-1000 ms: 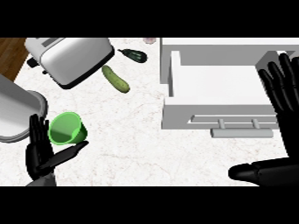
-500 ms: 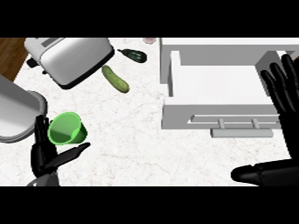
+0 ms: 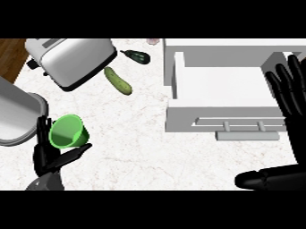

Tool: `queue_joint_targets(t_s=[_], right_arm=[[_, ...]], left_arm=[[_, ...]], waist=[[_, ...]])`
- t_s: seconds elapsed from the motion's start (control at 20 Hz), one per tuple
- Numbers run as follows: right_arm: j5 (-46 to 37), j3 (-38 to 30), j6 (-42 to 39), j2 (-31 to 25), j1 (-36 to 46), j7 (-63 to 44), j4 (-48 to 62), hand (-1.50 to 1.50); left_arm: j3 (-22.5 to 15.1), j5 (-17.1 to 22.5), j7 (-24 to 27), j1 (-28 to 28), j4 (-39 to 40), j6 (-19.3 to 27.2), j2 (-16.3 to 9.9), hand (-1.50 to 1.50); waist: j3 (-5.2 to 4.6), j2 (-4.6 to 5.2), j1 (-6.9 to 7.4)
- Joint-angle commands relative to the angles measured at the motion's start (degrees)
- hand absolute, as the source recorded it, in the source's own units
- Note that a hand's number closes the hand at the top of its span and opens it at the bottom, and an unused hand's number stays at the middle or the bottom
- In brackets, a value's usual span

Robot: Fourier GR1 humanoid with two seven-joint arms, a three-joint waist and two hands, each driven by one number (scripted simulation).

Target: Pick up the cup, place it into the drawer and close the drawer

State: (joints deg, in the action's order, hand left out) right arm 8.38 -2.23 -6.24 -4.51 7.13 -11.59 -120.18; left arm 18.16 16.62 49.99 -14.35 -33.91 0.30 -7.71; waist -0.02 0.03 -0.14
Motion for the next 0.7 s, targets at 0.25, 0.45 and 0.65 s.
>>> queue_joint_targets(t_s=[0.25,0.45,0.65], right_arm=[[-0.2,-0.6,0.0,0.0,1.7,0.7,3.5,-1.5],[-1.1,1.6,-0.4,0.3,-1.7,-0.5,-0.8,-1.5],[0.5,-0.2,-1.6,0.2,-3.8,2.3,0.0,-1.5]], left_arm=[[1.6,2.8,2.0,-6.7,11.1,-10.8,-3.4,-1.5],[0.8,3.0,5.9,-5.7,12.3,-13.6,-1.1,-1.5],[0.5,3.2,6.6,-7.9,12.7,-14.8,-1.2,1.5]], waist=[[-0.06,0.18,-0.36],[-0.04,0.11,-0.37],[-0.03,0.1,-0.38]])
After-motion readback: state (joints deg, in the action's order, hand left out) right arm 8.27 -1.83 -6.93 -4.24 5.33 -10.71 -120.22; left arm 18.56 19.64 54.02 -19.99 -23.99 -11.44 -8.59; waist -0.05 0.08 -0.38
